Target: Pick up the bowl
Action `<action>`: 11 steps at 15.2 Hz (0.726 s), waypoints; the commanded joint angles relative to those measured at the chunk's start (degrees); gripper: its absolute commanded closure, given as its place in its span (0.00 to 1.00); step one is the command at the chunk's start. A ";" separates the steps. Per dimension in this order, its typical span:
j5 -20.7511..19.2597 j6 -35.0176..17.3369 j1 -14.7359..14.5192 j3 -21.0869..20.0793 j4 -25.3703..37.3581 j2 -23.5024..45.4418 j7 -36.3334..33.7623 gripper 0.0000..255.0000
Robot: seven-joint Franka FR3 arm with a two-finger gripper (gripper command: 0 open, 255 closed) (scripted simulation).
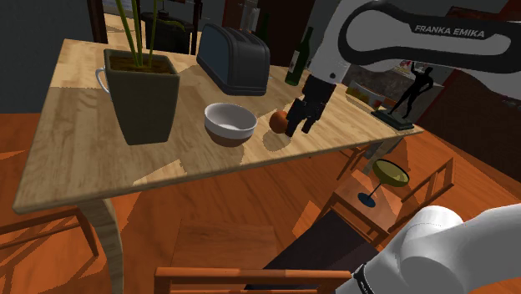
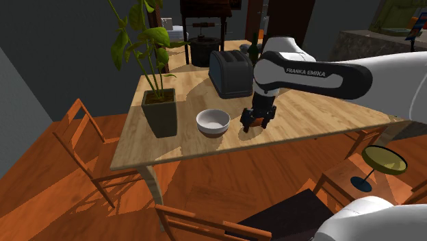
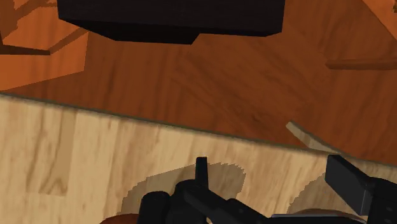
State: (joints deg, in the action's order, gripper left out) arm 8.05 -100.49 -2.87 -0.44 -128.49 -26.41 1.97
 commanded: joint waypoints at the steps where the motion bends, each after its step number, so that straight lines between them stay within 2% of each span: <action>1: 0.34 -1.33 -0.22 -0.03 3.57 4.43 0.31 0.00; 11: 1.93 -4.34 -1.61 -1.19 24.09 25.51 0.08 0.00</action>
State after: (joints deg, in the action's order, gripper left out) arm 9.87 -104.55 -4.39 -1.56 -107.07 -3.58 1.96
